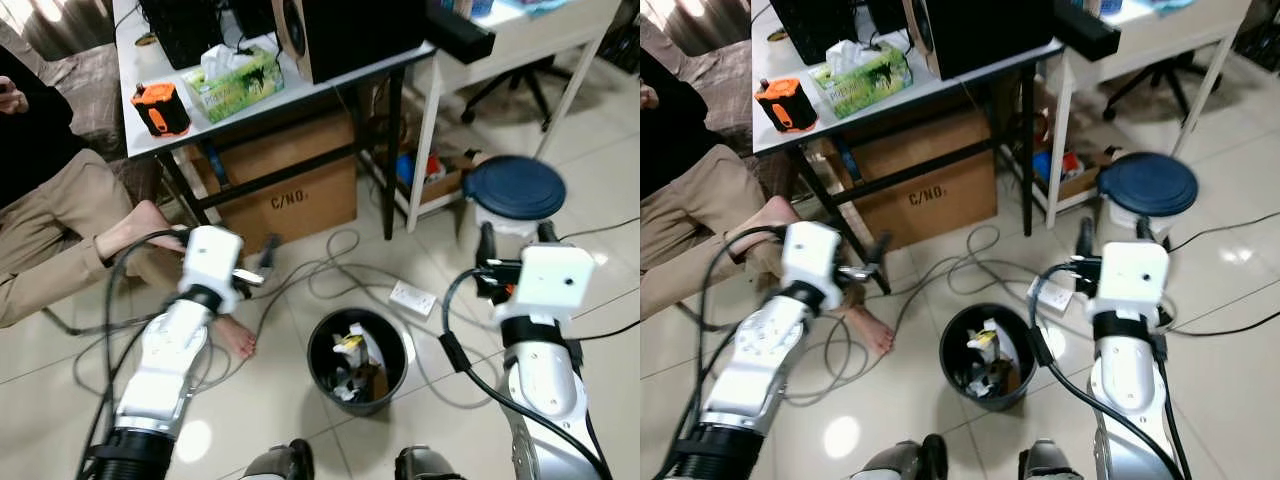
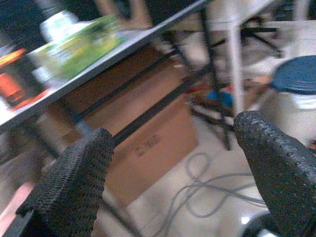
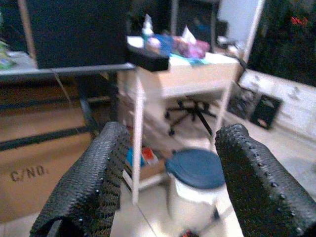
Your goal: Picking trash to rubbish bin
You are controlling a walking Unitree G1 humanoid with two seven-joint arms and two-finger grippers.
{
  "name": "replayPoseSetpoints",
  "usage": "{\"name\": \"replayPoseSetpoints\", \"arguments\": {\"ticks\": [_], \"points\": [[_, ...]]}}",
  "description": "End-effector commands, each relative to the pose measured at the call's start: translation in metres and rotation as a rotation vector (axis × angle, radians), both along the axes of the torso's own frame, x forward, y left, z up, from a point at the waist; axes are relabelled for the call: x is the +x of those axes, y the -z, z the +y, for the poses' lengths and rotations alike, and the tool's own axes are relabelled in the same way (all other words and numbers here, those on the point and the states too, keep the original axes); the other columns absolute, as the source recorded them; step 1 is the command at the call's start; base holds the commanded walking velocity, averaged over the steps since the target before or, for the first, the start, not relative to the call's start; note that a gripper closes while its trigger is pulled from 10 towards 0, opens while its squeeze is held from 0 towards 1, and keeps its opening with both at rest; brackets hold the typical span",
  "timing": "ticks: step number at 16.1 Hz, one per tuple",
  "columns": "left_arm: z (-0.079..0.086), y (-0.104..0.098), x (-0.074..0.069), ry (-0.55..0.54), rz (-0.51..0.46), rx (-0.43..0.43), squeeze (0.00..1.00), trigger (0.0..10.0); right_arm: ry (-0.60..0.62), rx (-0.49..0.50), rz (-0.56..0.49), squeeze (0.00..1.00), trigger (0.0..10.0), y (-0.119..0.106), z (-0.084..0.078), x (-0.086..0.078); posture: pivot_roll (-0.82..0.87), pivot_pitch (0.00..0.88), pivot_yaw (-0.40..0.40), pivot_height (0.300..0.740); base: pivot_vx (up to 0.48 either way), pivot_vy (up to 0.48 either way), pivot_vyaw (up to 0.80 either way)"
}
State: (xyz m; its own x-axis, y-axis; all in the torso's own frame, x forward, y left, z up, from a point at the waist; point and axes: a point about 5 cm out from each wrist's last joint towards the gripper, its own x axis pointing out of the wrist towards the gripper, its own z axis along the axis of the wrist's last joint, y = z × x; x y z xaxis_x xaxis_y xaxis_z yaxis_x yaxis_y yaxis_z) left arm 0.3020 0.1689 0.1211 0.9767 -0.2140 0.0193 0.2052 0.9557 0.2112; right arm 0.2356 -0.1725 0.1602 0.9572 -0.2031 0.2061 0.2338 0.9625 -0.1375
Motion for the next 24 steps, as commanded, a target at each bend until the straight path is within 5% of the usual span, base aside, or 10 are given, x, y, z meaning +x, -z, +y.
{"name": "replayPoseSetpoints", "arguments": {"ticks": [1, 6, 20, 24], "points": [[0.011, 0.007, -0.001, -0.071, 0.022, -0.017, 0.00, 10.0, 0.020, 0.025, 0.019, 0.00, 10.0, 0.001, -0.002, -0.005, -0.15, 0.109, 0.120, 0.740, 0.000, 0.000, 0.00], [-0.011, 0.005, 0.001, -0.054, -0.004, -0.068, 0.00, 10.0, -0.078, -0.015, 0.021, 0.00, 10.0, -0.009, 0.006, 0.009, -0.14, 0.093, 0.077, 0.740, 0.000, 0.000, 0.16], [-0.007, 0.001, 0.004, -0.112, -0.029, -0.075, 0.00, 10.0, -0.128, -0.029, 0.028, 0.00, 10.0, -0.014, 0.015, 0.015, -0.13, 0.096, 0.071, 0.740, 0.000, 0.000, 0.80], [-0.009, -0.014, 0.006, -0.107, -0.098, -0.066, 0.00, 10.0, -0.129, -0.035, 0.015, 0.00, 10.0, -0.017, 0.015, 0.016, -0.13, 0.093, 0.069, 0.740, 0.000, 0.000, 0.80]]}}
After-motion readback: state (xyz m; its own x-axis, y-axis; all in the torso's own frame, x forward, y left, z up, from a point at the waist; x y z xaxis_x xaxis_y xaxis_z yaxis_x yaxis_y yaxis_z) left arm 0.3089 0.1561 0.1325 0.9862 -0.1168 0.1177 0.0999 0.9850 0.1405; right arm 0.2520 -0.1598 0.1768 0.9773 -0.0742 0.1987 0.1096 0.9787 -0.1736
